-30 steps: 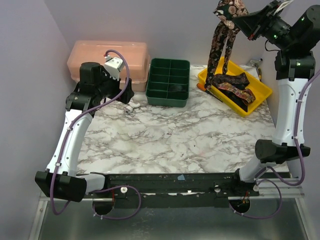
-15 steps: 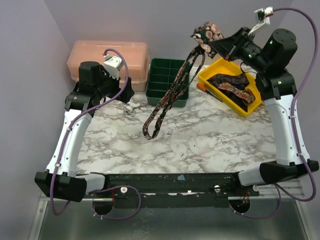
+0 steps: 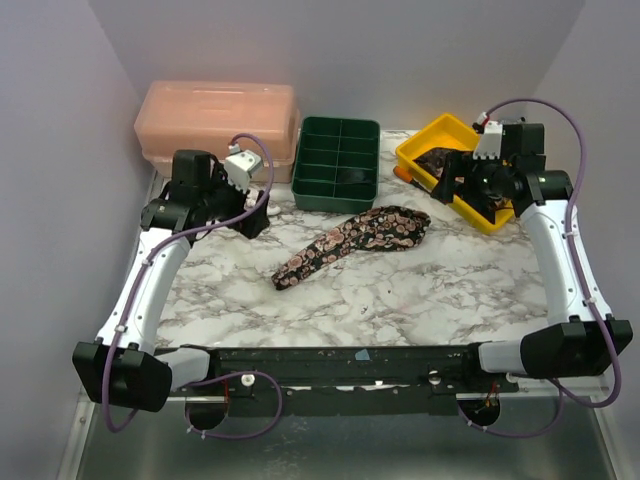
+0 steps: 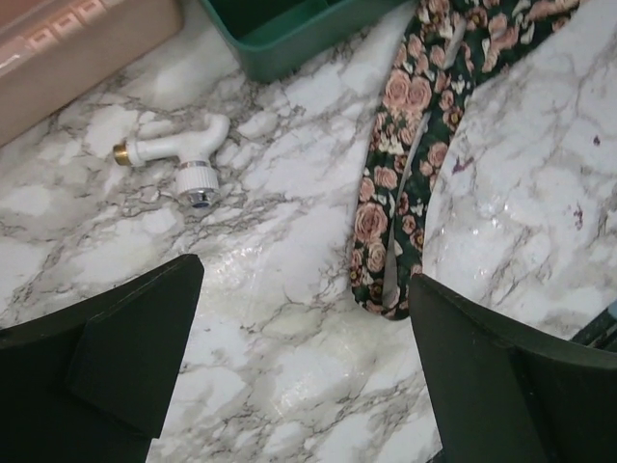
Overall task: Roll the ties
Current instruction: Place the tie at the center of the board.
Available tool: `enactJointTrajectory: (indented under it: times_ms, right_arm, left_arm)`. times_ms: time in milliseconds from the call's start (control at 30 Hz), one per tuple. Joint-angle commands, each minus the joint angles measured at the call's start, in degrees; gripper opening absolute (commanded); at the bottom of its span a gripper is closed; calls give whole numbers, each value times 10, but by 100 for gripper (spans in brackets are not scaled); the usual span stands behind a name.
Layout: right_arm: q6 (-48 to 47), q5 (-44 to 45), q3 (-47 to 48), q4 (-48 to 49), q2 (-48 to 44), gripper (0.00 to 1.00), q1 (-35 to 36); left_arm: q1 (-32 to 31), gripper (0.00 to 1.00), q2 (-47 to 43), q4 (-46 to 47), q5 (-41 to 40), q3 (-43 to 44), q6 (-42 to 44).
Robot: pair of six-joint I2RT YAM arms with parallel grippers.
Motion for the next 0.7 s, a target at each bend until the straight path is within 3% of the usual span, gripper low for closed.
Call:
enactJointTrajectory:
  times_ms: [0,100,267,433,667]
  right_arm:
    - [-183,-66,-17,-51,19,88,1]
    - [-265,-84,-57,-55,36,81,1]
    - [-315,-92,-104,-16,70,77,12]
    - [-316,-62,-140,46,94,76,77]
    - [-342,11,-216,150,120,74,146]
  left_arm:
    - [-13,99,-12,-60,70,-36,127]
    - [-50,98,-16,-90,64,-75,201]
    - [-153,98,-34,-77,-6,-167,271]
    - [-205,98,-20,-22,-67,-232,282]
    - [-227,92,42,74,-142,-244,265]
